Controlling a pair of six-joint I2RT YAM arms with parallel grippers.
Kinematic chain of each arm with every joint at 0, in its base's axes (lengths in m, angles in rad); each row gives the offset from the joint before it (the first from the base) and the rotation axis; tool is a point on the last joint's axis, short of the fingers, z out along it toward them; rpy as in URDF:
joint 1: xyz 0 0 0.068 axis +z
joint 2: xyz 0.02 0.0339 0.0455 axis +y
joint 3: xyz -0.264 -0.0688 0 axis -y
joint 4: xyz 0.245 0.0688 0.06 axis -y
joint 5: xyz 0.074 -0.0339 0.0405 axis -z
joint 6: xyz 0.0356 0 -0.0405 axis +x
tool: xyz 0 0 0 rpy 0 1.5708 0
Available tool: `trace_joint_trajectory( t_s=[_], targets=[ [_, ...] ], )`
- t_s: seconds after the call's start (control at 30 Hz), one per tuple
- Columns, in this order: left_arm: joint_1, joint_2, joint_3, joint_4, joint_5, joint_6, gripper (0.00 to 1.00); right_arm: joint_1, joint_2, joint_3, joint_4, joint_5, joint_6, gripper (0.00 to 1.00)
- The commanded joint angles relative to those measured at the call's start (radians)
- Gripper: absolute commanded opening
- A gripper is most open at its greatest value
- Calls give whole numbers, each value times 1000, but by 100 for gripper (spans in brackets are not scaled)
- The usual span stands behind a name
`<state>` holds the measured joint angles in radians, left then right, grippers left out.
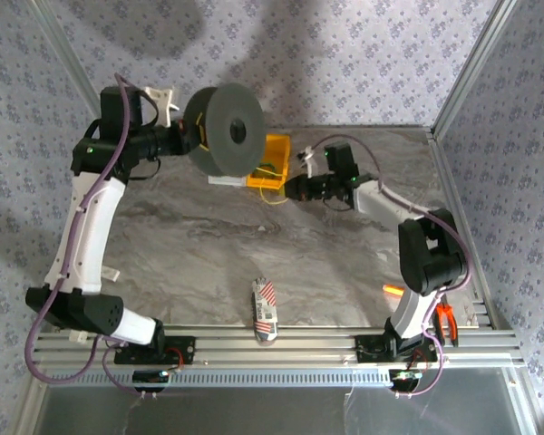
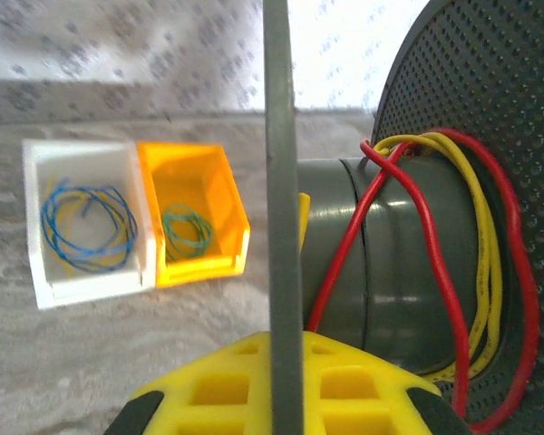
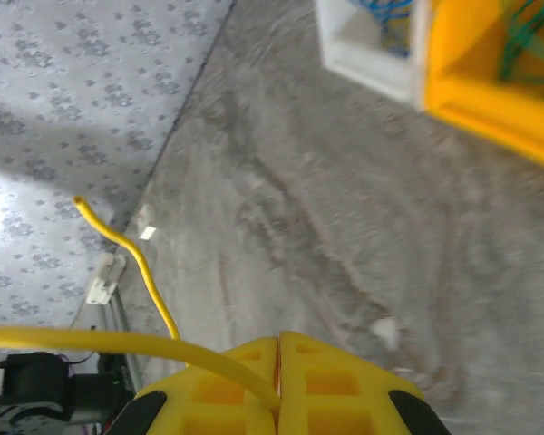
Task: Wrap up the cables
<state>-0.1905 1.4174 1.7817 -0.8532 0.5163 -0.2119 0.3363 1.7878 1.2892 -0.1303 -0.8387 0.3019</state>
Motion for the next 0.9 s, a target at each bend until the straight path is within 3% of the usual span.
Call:
trace_joint_trajectory(
  t_s=[0.0,0.13,0.2,0.33,0.53,0.87],
  targets=[
    [5,-136,-22,-158,153,232,0,-85,78,156,-243,-29,-152,0],
    [-26,-173,-30,-349,172,418,0,-167,193,397,-439,-52,-250,0],
    [-66,-164,-25,-433,117,473,0,-186,227,513,-541,-60,-291,0],
    [-174,-83,-48,-550,-110,496,0,-189,235,700,-666,-1,-333,0],
    [-300,60,-66,-585,-420,457,0,-166,226,917,-795,104,-379,0],
    [-397,243,46,-622,-874,424,0,-81,180,959,-957,269,-492,0]
  ],
)
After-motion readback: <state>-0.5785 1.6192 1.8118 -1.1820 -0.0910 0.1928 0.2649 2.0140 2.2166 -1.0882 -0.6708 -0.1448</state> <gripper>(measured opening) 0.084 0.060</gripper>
